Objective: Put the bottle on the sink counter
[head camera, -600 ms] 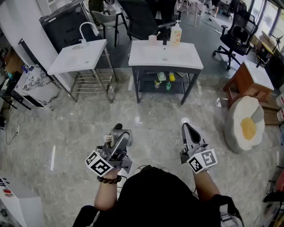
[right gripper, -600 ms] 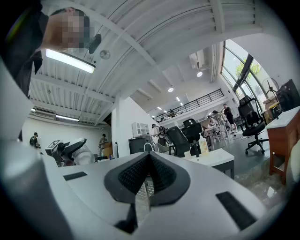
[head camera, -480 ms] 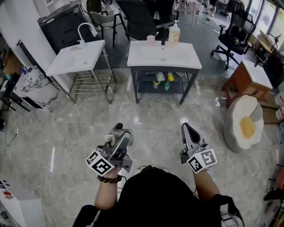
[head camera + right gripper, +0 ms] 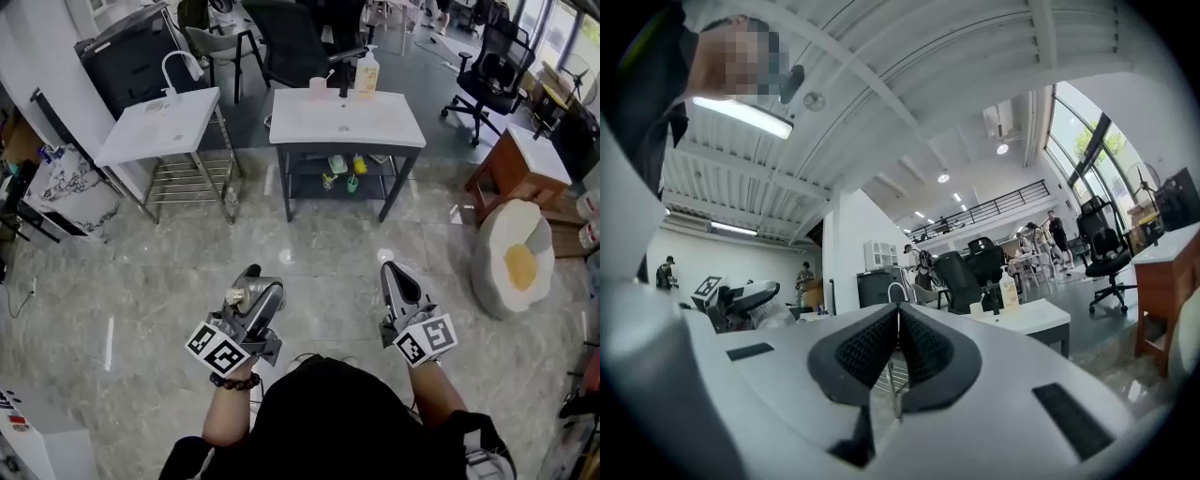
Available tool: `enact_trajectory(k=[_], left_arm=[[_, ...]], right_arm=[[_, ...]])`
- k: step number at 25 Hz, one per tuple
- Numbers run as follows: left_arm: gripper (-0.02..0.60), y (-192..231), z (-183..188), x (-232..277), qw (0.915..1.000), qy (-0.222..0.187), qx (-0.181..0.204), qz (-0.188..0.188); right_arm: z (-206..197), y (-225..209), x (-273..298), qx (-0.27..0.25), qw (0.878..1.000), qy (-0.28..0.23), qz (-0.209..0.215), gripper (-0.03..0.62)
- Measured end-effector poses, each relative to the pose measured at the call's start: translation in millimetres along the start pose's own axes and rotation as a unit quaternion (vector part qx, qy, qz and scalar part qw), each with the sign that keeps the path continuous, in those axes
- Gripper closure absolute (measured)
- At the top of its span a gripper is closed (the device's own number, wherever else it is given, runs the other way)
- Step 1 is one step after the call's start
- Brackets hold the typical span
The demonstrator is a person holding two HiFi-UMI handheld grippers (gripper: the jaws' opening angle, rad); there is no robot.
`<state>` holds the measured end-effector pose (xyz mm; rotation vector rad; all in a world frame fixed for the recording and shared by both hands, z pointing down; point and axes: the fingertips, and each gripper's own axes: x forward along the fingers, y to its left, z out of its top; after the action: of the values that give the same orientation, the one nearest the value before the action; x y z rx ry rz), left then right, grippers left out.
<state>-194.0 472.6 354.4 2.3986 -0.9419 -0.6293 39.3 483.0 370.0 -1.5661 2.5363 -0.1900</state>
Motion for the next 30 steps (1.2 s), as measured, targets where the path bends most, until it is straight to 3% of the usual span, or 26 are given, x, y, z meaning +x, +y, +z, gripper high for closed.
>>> enact_trajectory(k=[7,11,15,21,30], left_arm=[[0.227,20.0,16.0,-16.2,0.999,0.014,0.039,0.014],[0.227,36.8,22.2,-27.1,0.9992,0.006,0.034,0.018],[0.227,56.9,27.7,-23.7,0.999,-0.003,0.028,0.033],[0.227,80.3,26.7,15.9,0.998,-0.024,0.025,0.052],[0.227,84.6,22.3,133.8,0.996,-0.04,0.05,0.063]], right_arm=[[-13.1,33.7,27.5,-0.001,1.0,0.02,0.002,0.562],[-18.9,54.6,39.8,-0.007,0.999,0.031,0.013,0.562],[-21.4,48.1,58.4,0.002,0.999,0.034,0.011,0.562],[-24.6,0.5,91.4,0.015,1.0,0.01,0.022,0.562],[7.5,-113.0,138.6,0.03,0.998,-0.026,0.039,0.562]])
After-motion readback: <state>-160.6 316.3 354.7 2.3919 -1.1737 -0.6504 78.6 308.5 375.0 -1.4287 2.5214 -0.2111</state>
